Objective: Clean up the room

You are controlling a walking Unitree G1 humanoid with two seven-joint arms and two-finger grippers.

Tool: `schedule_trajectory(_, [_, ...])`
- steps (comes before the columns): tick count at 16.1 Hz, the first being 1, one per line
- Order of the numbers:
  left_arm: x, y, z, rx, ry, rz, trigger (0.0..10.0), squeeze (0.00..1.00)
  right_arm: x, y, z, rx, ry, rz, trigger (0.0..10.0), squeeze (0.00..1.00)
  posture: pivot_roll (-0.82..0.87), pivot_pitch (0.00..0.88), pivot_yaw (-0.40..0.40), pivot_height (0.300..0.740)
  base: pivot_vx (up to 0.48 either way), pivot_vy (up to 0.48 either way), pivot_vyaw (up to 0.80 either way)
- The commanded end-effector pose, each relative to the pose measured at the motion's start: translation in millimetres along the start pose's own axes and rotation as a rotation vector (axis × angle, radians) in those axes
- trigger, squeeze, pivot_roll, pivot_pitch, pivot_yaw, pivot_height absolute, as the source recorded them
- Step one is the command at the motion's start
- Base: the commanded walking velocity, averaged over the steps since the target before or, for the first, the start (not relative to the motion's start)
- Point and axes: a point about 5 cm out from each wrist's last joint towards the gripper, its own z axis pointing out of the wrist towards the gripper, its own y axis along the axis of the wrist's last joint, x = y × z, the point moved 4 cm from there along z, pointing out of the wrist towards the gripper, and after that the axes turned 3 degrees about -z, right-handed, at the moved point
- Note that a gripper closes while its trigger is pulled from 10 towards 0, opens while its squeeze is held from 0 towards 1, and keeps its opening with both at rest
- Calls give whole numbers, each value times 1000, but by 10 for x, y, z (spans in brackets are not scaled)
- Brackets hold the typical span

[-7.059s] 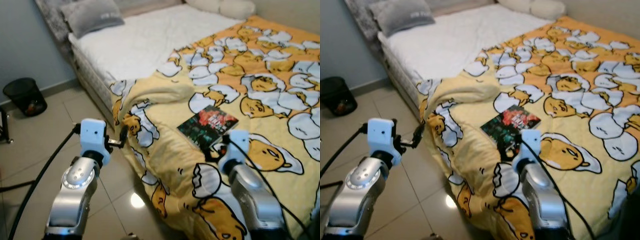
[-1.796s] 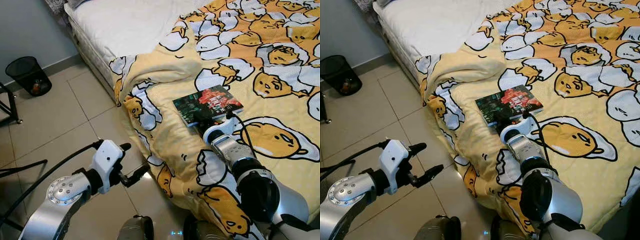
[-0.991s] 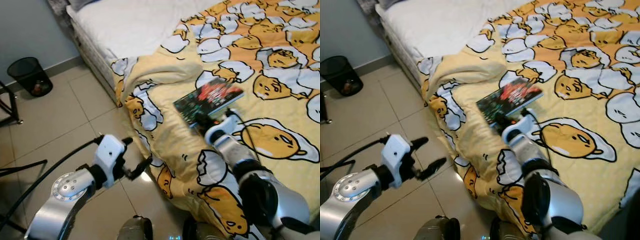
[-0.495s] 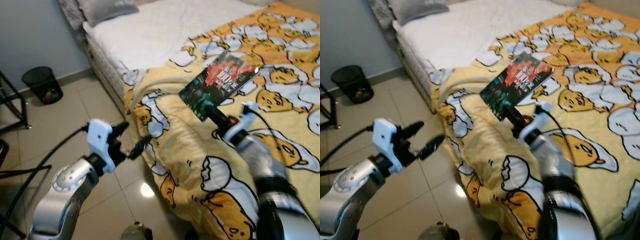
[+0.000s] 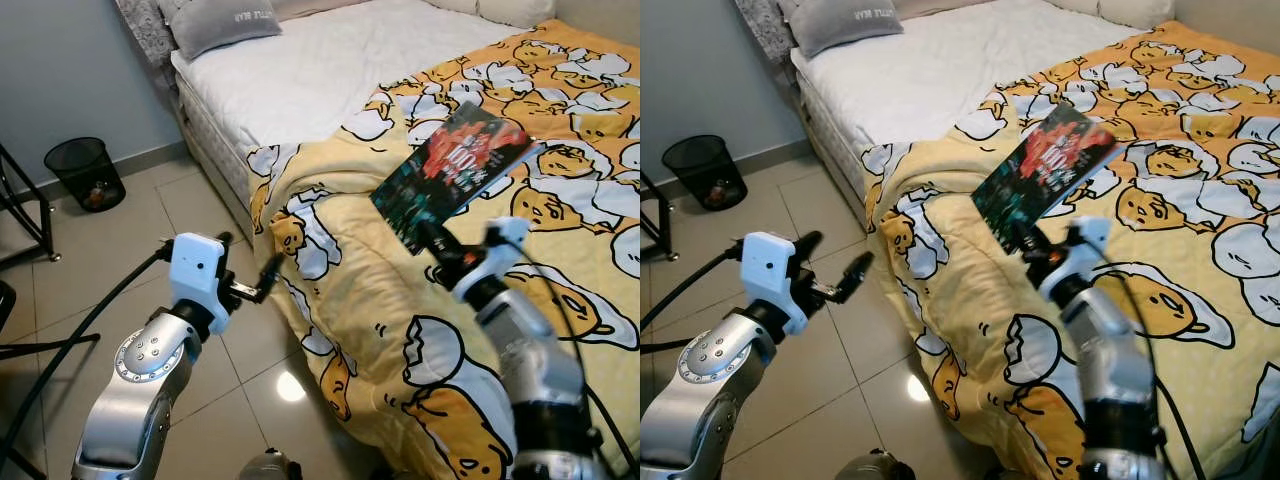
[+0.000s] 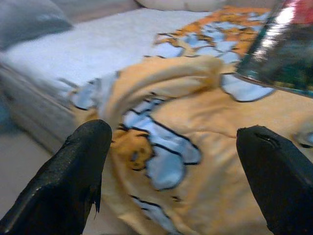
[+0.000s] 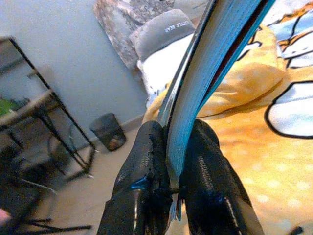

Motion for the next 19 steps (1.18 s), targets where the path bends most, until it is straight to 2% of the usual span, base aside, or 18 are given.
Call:
schedule_trajectory(1, [68,10,-3,-7,49,43,10000,929,49,201,26,-81,-36,-118,10000,0,22,0,52,740,0,0,0])
schedule_trajectory(2, [90,-4,-6,-7,83,52,10000,796,51,215,6,-100,-98,-222,10000,0,15,0,56,740,0,0,0])
schedule_trajectory(3, [92,-12,2,-2,100,60,10000,494,37,203,-33,-106,-166,-257,10000,0,12,0,56,740,0,0,0])
schedule_trajectory(4, [81,-9,10,2,105,98,10000,247,31,195,-97,-121,-225,-297,10000,0,13,0,55,740,0,0,0])
schedule_trajectory(5, [90,-7,15,0,121,116,10000,110,49,169,-136,-110,-247,-337,10000,0,13,0,57,740,0,0,0])
schedule_trajectory(6, [97,-8,17,-1,126,115,10000,39,56,146,-151,-100,-254,-350,10000,0,11,0,59,740,0,0,0])
schedule_trajectory(8, [102,-6,50,-6,131,127,10000,24,-4,-2,-240,-61,-347,-289,10000,0,8,0,65,740,0,0,-288])
schedule_trajectory(11, [132,-18,100,9,135,152,10000,31,-38,-103,-292,-12,-404,-254,10000,0,0,0,74,740,0,401,-800])
schedule_trajectory(19, [197,-25,135,16,148,159,10000,39,-21,-128,-235,30,-428,-213,10000,0,3,0,59,740,0,433,-800])
